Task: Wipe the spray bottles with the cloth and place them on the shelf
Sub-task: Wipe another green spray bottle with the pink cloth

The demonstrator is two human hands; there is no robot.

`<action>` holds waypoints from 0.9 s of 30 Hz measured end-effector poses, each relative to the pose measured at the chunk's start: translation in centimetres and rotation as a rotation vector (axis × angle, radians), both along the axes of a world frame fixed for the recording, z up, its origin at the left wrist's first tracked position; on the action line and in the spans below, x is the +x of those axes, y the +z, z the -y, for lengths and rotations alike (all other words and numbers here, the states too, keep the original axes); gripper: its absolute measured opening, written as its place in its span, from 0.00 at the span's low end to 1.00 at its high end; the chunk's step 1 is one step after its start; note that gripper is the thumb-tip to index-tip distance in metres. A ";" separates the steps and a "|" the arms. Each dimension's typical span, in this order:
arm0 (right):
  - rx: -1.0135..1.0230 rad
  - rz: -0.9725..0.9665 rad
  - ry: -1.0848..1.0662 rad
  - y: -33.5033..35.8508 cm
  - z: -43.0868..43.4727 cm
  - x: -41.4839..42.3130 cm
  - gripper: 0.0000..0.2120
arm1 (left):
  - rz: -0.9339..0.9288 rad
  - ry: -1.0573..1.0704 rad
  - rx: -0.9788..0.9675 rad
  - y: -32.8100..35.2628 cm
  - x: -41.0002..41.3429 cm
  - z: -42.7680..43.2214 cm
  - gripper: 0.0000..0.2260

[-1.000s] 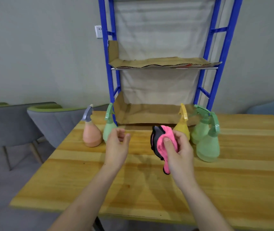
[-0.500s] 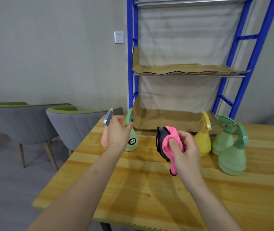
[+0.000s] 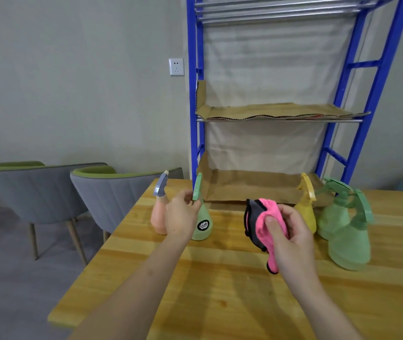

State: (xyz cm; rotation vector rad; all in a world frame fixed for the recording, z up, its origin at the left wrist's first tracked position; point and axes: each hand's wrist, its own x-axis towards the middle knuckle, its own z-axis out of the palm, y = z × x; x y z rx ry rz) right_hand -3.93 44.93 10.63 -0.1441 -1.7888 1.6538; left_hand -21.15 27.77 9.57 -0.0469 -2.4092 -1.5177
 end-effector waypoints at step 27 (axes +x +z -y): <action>0.394 0.121 -0.082 3.5 -3.6 2.1 0.07 | -0.169 -0.263 -0.032 -2.1 15.2 -2.4 0.09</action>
